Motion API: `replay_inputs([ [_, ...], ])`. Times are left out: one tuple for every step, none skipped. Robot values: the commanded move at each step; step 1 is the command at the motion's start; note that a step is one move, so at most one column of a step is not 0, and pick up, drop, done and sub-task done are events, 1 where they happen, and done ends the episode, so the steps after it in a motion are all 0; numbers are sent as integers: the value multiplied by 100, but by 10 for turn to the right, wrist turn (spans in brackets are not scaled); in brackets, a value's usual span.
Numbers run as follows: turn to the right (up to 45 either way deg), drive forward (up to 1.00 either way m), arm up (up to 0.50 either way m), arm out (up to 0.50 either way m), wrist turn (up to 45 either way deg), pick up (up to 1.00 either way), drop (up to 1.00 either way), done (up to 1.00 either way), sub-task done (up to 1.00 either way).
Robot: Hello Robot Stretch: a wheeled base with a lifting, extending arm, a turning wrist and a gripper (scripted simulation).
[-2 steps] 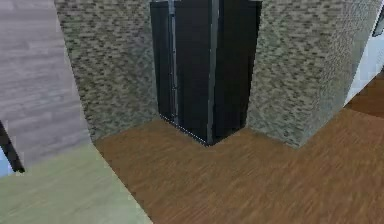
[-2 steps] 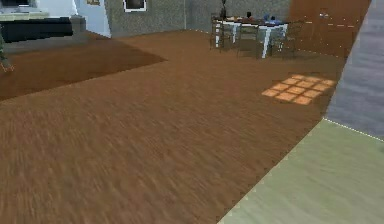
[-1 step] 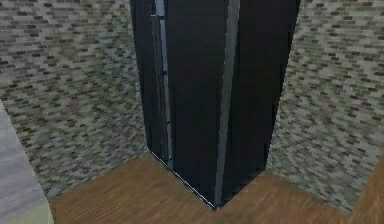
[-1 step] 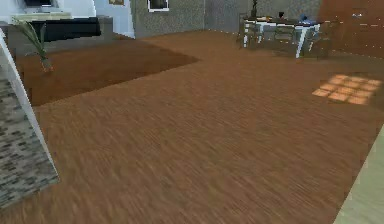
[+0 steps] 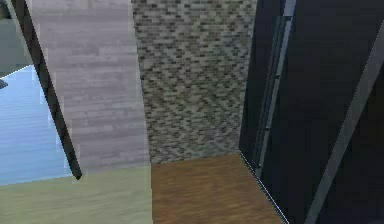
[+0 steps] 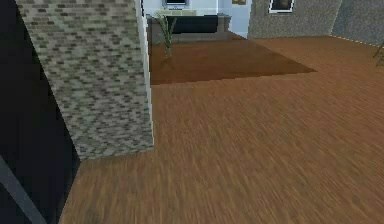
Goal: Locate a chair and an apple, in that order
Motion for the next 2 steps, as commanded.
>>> replay_inputs([
  [0, 5, 0, 0, 0, 0, 0, 0, 0],
  [-90, 0, 0, 0, 0, 0, 0, 0, 0],
])
